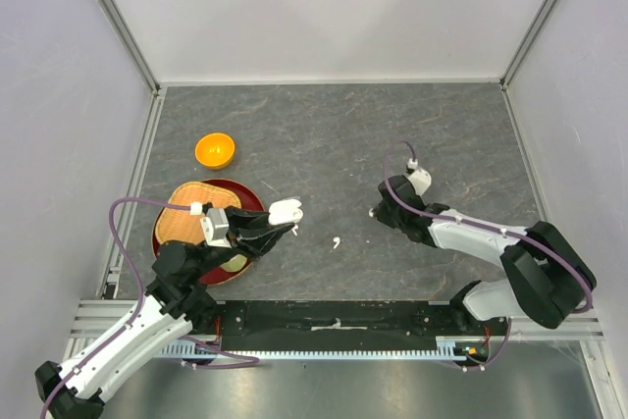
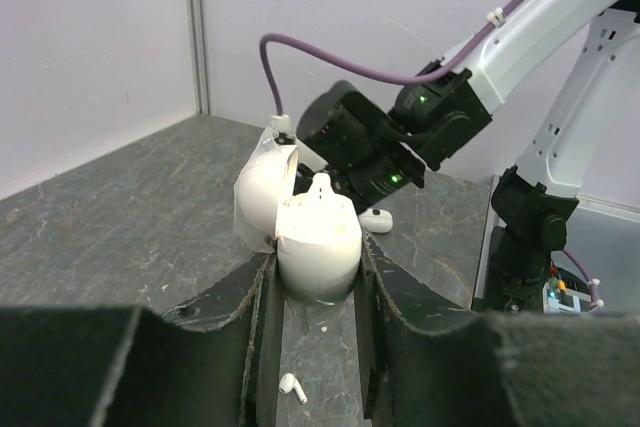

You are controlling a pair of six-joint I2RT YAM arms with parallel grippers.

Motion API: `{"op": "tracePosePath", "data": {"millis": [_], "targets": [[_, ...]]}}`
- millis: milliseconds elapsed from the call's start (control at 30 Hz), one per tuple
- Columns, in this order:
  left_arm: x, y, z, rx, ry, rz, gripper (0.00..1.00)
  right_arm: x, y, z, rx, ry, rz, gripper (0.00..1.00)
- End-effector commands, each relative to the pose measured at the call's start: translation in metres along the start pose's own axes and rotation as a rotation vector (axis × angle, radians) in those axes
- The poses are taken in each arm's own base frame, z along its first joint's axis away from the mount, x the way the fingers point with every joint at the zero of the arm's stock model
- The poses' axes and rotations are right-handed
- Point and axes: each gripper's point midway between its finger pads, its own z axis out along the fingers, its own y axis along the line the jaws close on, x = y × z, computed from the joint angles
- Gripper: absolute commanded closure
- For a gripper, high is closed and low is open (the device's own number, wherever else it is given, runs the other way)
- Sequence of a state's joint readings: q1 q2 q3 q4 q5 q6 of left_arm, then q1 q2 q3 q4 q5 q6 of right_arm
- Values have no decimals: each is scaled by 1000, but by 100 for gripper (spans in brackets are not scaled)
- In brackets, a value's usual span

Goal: Insert the wireless bluetooth earbuds into the charging case
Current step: Pick up the earbud from the center of the board.

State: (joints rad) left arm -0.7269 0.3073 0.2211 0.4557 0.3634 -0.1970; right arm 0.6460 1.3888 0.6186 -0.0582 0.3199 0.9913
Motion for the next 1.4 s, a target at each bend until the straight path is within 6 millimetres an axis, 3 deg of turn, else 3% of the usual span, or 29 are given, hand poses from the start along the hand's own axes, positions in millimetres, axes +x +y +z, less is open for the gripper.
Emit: {"op": "tracePosePath", "data": {"millis": [0, 133, 367, 567, 733, 833, 900, 933, 967, 1067, 1100, 1167, 1200, 1367], "targets": [[-11, 1, 3, -7, -49, 0, 98, -8, -20, -9, 41, -84, 149, 80], [-12, 1, 4, -8, -52, -1, 98, -9, -29, -15, 54, -114, 223, 78], [-9, 2, 5, -12, -47, -12, 98, -1, -38, -17, 75, -97, 285, 66], [-9, 2, 5, -10, -46, -22, 98, 4, -44, -16, 84, -84, 308, 65], [-10, 2, 5, -14, -49, -19, 98, -25, -21, -40, -24, -153, 222, 64], [-10, 2, 5, -12, -47, -15, 98, -51, -3, -59, -109, -228, 150, 57], [-10, 3, 5, -13, -47, -10, 98, -68, 3, -66, -129, -256, -14, 57], [-11, 2, 6, -10, -50, -8, 98, -79, 0, -66, -121, -273, -51, 53], [-11, 2, 6, -7, -48, -5, 98, -76, 2, -64, -151, -226, -175, 52], [-11, -1, 6, 9, -44, 1, 98, -88, -11, -46, -162, -124, -229, 52], [-12, -1, 6, 10, -45, 2, 98, -79, -7, -39, -217, -36, -283, 52], [-12, -3, 6, 17, -45, 1, 98, -82, -23, -28, -201, 24, -283, 52], [-13, -3, 6, 17, -45, 1, 98, -69, -16, -22, -289, 122, -335, 52], [-12, -3, 5, 18, -42, 2, 98, -47, -19, -8, -349, 316, -405, 52]]}}
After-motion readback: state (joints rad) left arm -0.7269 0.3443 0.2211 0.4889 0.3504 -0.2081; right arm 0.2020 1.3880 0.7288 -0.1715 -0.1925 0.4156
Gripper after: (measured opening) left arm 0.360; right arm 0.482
